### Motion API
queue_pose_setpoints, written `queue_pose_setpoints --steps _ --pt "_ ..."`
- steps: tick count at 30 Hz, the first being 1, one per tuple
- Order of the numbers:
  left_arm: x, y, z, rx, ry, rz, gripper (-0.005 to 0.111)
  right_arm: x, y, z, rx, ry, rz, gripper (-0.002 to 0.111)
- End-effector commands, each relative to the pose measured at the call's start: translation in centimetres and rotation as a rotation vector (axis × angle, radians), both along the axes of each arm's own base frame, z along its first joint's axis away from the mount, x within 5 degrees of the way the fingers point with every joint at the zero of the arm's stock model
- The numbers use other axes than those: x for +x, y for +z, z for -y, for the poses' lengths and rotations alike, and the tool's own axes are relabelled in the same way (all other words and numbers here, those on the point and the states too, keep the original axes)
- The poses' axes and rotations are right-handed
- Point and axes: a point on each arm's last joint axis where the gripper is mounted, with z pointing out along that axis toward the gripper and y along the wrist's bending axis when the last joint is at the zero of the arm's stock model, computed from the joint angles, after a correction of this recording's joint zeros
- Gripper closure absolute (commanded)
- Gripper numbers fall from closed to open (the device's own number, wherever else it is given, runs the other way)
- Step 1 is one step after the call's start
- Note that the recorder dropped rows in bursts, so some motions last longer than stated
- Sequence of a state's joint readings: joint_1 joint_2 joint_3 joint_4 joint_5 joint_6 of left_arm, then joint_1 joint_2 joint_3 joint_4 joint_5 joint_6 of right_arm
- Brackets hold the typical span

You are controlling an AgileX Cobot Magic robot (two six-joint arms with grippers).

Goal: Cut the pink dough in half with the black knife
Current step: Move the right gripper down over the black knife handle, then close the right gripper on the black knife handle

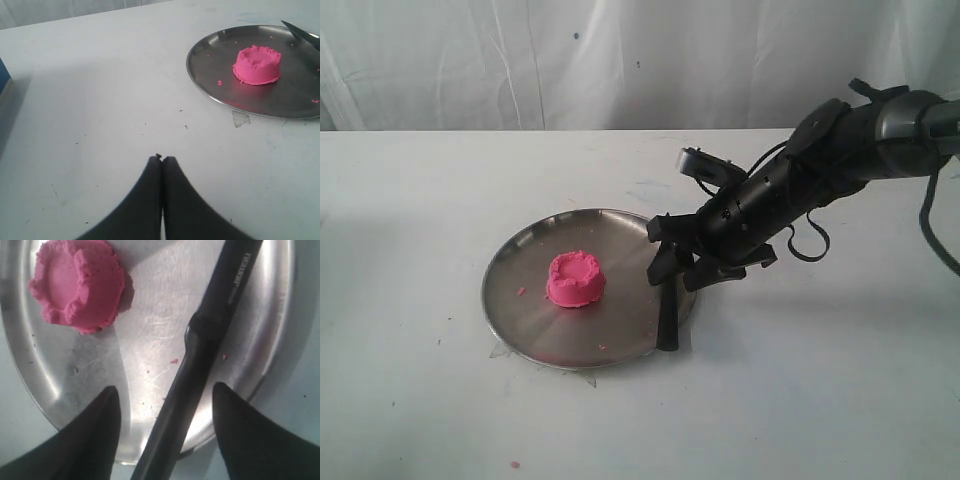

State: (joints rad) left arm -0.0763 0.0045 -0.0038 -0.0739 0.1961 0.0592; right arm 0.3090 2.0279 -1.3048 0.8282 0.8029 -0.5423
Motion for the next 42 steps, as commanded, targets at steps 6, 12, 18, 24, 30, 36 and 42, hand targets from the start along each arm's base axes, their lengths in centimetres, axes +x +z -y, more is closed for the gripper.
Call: queue_pose_setpoints --steps 6,12,18,24,30,36,42 --pt "0.0 -0.1 0.1 -0.017 -0.005 0.0 0.107 1.1 -1.1 -1.1 -0.019 0.051 0.018 0.056" --pt "0.0 -0.1 0.1 -0.017 -0.005 0.0 0.107 1.1 -1.5 -1.5 -0.089 0.078 0.005 0.056" --pt "0.0 -0.1 0.1 -0.017 -0.005 0.0 0.107 0.2 -1.5 -2.0 -0.083 0.116 -0.064 0.056" --pt "0.0 -0.1 0.1 -0.017 -0.005 0.0 0.107 -0.8 -1.6 -3.5 -0.098 0.152 -0.075 0.056" --pt "0.0 -0.1 0.1 -0.017 -0.005 0.0 0.107 -1.0 -1.6 -3.5 -0.096 0.12 -0.128 0.056" --pt "0.0 -0.1 0.1 -0.017 -0.005 0.0 0.107 -0.9 -2.2 -3.8 -0.116 0.073 -0.129 0.056" --pt "0.0 -0.1 0.1 -0.017 -0.005 0.0 0.107 -1.2 -2.6 -4.2 -0.193 0.072 -0.101 0.056"
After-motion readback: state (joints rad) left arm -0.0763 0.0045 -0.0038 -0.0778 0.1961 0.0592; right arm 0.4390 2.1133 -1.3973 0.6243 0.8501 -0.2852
